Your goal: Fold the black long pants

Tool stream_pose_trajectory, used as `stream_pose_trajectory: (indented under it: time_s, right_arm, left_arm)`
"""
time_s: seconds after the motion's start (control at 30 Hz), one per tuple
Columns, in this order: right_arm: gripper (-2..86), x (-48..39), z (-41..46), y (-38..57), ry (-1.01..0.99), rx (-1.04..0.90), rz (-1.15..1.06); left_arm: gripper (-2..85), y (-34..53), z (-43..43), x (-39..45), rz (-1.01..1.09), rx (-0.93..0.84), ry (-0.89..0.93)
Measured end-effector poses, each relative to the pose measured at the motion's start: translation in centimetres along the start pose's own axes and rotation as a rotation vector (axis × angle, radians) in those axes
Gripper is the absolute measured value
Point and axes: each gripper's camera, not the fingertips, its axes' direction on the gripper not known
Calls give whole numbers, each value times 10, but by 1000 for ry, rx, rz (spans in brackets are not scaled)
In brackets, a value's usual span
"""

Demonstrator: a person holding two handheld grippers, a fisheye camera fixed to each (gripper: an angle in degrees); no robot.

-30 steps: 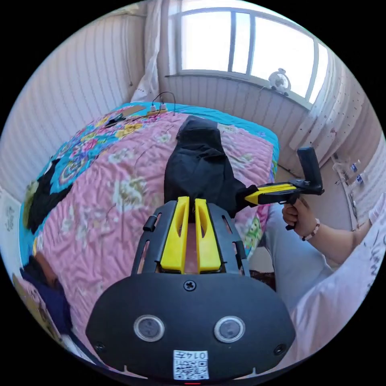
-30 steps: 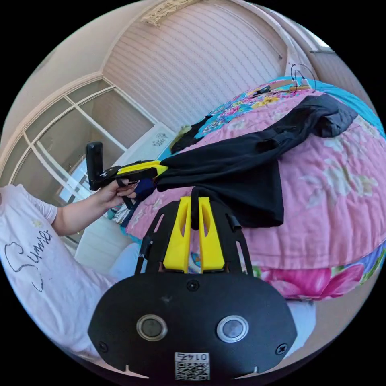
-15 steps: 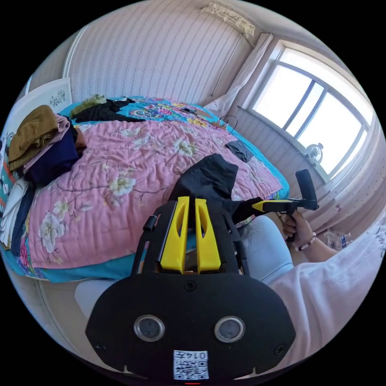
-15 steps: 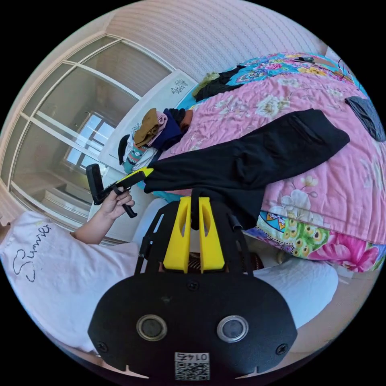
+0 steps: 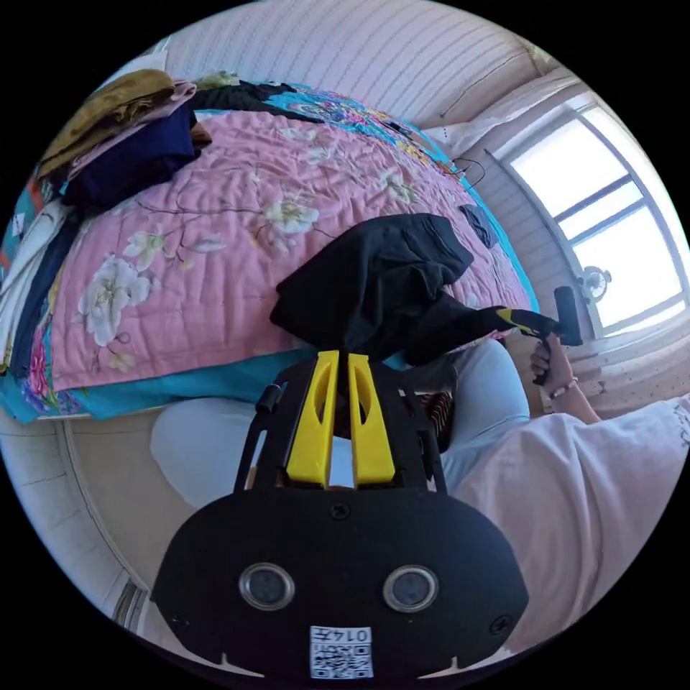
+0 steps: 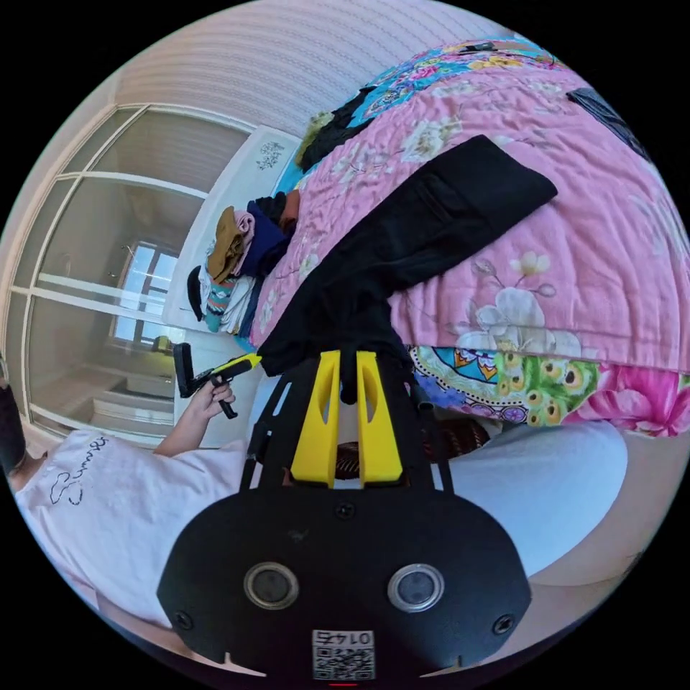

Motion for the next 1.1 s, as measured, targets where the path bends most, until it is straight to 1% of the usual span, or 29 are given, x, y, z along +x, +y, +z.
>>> stream_pose_trajectory:
  time_s: [0.07, 0.1, 0.13, 0.2, 0.27, 0.3, 0.37, 0.4, 0.43, 0.5, 0.53, 0.57, 0.67, 0.7, 0.73, 0.77, 0.83, 0.9, 0.97, 1.03, 1.1]
  right_arm:
    - [10, 12, -22, -2, -8, 84, 24]
    - [6, 15, -42, -1, 5, 182, 31]
    - [3, 15, -57, -2, 40, 266, 35]
    - [0, 10, -64, -13, 89, 296, 13]
    - [-1, 8, -51, -31, 84, 248, -7]
    - [-2, 6, -36, -41, 64, 207, -20]
    - [-2, 3, -7, -52, 66, 134, -32]
    - [-3, 2, 12, -57, 75, 86, -27]
    - [-3, 2, 29, -60, 72, 51, -28]
    - [-3, 3, 44, -59, 59, 32, -28]
    - [-2, 5, 50, -59, 54, 32, -26]
    - [-2, 7, 52, -59, 54, 32, -22]
    - [-1, 20, 56, -63, 140, 40, 16]
    - [1, 24, 53, -66, 153, 55, 19]
    - [3, 30, 48, -69, 133, 77, 25]
    - [4, 33, 45, -71, 115, 90, 27]
    - [17, 47, 36, -80, 39, 129, 45]
    - [39, 60, 33, -90, -2, 128, 59]
    - [71, 71, 30, -100, -16, 126, 77]
    - [100, 81, 29, -115, -15, 132, 88]
    - [106, 83, 35, -128, 18, 121, 77]
  left_arm:
    - [11, -8, -15, 1, 18, 74, -20]
    - [10, -18, -22, 3, 58, 127, -28]
    - [9, -30, -24, 8, 139, 180, -42]
    - [11, -55, -13, 17, 235, 215, -88]
    - [31, -82, 14, 24, 263, 186, -122]
    - [52, -99, 39, 26, 268, 133, -113]
    - [73, -120, 83, 24, 223, -11, -83]
    - [75, -129, 112, 20, 166, -145, -69]
    - [70, -132, 122, 16, 109, -152, -57]
    - [45, -132, 119, 15, 79, -126, -12]
    - [16, -131, 115, 16, 82, -130, 17]
    - [12, -129, 111, 19, 99, -125, 27]
    - [-3, -112, 86, 51, 266, -60, 126]
    - [-5, -101, 78, 70, 358, -44, 163]
    - [-6, -89, 73, 92, 460, -43, 185]
    - [-7, -83, 72, 102, 512, -48, 189]
    - [-7, -62, 81, 138, 677, -106, 159]
    - [-7, -51, 94, 153, 726, -145, 128]
    - [-7, -48, 105, 161, 719, -180, 112]
    - [-6, -46, 110, 169, 721, -203, 137]
    - [-6, -45, 110, 176, 738, -217, 183]
